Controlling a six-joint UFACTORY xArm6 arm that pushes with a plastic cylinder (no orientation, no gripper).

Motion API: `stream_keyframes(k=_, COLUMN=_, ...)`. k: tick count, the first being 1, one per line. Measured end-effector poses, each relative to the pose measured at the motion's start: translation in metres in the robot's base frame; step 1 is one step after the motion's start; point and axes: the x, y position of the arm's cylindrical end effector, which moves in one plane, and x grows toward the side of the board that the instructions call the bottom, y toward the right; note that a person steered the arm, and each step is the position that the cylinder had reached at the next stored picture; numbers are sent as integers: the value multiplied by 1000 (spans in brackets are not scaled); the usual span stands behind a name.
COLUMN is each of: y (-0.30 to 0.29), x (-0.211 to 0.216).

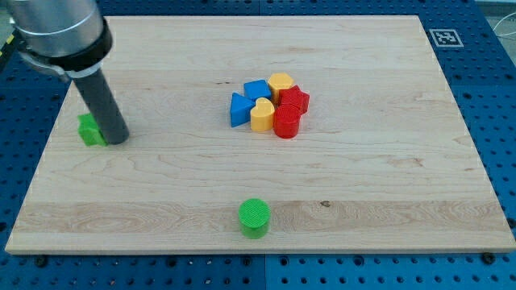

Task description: Point at the red circle

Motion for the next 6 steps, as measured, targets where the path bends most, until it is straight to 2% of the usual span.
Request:
stream_keyframes(k=3, y=-3, x=0)
stream_keyframes(k=6, y=156, x=40)
